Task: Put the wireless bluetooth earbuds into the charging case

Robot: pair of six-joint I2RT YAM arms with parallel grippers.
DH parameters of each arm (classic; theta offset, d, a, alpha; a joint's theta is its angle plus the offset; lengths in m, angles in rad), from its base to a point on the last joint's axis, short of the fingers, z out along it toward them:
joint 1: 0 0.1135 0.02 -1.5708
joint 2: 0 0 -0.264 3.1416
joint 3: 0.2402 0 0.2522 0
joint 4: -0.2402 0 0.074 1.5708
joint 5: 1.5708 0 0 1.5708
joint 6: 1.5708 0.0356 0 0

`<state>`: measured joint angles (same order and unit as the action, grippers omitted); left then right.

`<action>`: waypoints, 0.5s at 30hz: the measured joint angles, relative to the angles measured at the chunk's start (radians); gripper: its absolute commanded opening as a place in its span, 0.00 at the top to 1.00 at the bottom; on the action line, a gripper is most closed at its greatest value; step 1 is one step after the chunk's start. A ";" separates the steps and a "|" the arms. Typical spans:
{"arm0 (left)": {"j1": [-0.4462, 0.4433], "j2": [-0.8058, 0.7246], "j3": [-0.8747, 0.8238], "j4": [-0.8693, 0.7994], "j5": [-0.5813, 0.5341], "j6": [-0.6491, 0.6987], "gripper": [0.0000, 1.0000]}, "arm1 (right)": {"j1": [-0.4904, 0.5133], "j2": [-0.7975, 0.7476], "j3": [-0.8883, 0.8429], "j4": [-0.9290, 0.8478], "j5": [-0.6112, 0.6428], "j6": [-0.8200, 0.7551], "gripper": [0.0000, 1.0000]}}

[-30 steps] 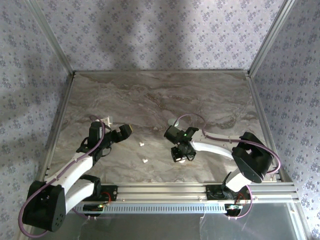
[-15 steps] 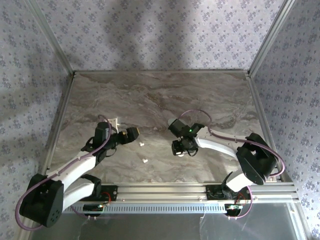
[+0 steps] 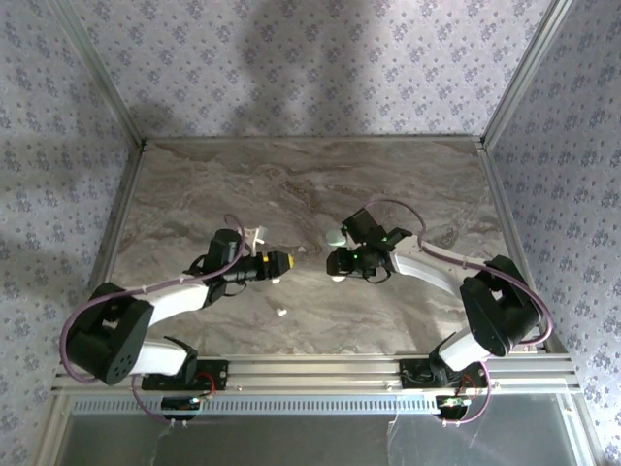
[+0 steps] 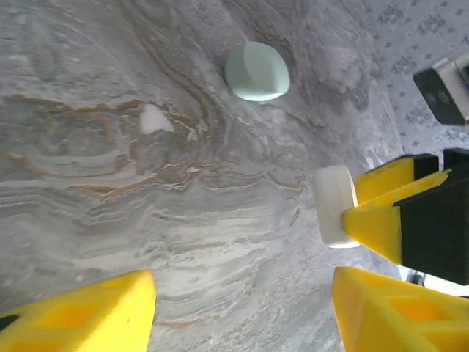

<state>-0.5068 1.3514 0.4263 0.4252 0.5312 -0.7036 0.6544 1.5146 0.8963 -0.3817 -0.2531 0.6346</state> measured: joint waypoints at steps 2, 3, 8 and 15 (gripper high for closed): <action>-0.006 0.033 0.013 0.026 0.030 -0.007 0.35 | -0.002 0.002 0.000 0.028 -0.036 0.015 0.53; -0.010 0.047 0.019 0.036 0.043 -0.012 0.34 | -0.002 0.004 0.000 0.042 -0.051 0.023 0.53; -0.025 0.105 0.040 0.071 0.098 -0.028 0.33 | -0.002 0.021 0.000 0.105 -0.127 0.064 0.54; -0.026 0.153 0.054 0.097 0.144 -0.050 0.33 | -0.002 0.039 0.000 0.184 -0.201 0.115 0.55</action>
<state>-0.5323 1.5043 0.4801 0.5220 0.6750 -0.7536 0.6521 1.5536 0.8963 -0.1978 -0.4545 0.7494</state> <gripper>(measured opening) 0.672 0.452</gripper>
